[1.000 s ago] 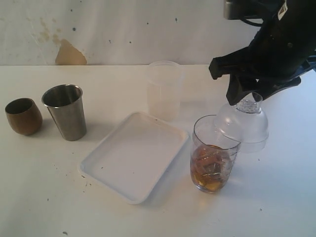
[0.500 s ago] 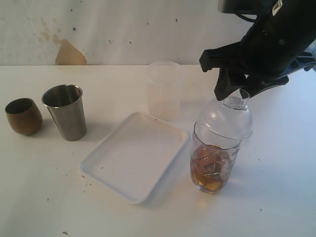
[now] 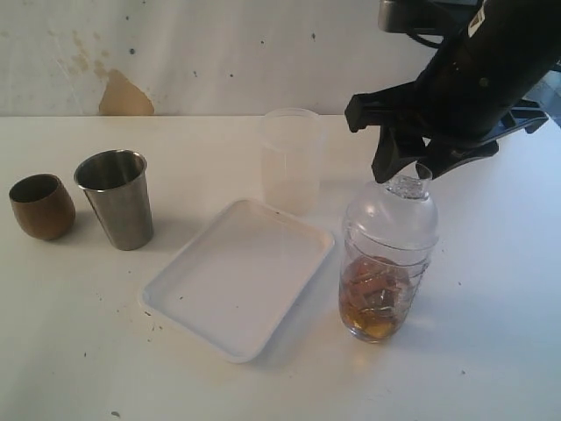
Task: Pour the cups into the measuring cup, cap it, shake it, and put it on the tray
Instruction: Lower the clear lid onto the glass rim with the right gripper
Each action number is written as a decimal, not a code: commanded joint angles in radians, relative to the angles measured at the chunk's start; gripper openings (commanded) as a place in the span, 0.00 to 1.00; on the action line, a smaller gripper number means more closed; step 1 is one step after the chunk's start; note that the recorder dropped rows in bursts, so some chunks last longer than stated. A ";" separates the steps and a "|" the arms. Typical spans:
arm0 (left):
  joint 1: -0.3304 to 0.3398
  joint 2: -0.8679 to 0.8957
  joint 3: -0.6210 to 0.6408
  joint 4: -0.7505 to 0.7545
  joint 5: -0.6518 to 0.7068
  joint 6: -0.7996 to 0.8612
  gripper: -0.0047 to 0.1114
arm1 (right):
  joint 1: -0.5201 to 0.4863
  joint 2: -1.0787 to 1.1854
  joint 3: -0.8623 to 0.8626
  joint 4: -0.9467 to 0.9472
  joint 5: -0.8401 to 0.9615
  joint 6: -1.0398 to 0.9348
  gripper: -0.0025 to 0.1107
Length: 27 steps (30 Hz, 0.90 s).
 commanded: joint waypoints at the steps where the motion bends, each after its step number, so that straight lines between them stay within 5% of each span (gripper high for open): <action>1: 0.000 -0.003 0.005 0.005 0.003 -0.007 0.04 | -0.001 0.013 0.004 -0.002 -0.012 0.001 0.02; 27: 0.000 -0.003 0.005 0.005 0.003 -0.007 0.04 | 0.024 -0.043 0.004 -0.102 -0.019 -0.048 0.02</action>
